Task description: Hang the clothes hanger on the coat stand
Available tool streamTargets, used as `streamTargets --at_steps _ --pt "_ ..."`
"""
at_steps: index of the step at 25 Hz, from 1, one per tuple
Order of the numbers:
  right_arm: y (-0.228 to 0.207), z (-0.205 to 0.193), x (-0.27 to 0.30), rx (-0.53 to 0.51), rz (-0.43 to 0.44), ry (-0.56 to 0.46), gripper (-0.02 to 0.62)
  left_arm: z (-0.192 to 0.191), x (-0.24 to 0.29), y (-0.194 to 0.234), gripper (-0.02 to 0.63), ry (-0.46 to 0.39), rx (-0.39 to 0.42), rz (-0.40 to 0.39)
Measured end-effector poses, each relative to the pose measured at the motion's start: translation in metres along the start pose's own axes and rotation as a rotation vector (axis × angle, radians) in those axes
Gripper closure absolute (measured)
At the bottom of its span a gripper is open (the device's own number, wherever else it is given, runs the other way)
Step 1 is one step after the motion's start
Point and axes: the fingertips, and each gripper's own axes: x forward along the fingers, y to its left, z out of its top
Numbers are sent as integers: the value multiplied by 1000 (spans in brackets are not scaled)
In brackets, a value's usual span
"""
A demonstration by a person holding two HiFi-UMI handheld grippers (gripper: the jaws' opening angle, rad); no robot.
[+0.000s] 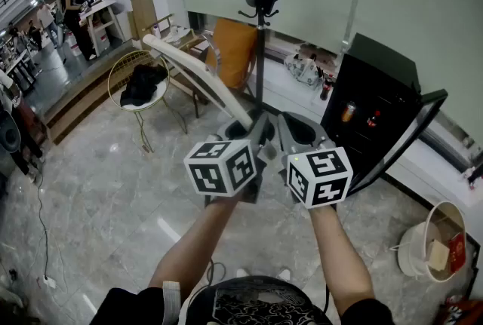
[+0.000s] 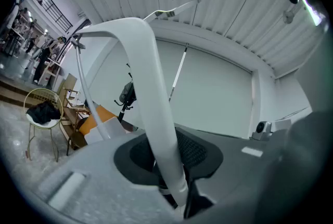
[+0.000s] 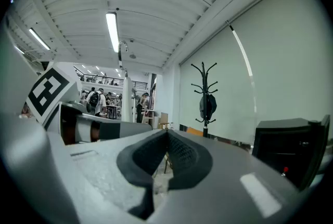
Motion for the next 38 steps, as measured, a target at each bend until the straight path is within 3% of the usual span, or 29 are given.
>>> streamTargets --at_steps 11,23,38 --pt "17 -3 30 23 -39 8 601 8 -2 35 507 15 18 -26" --pt "-15 -2 66 25 -44 4 601 15 43 50 506 22 39 -49" --pt "-128 10 150 23 36 -6 601 31 181 62 506 6 46 9"
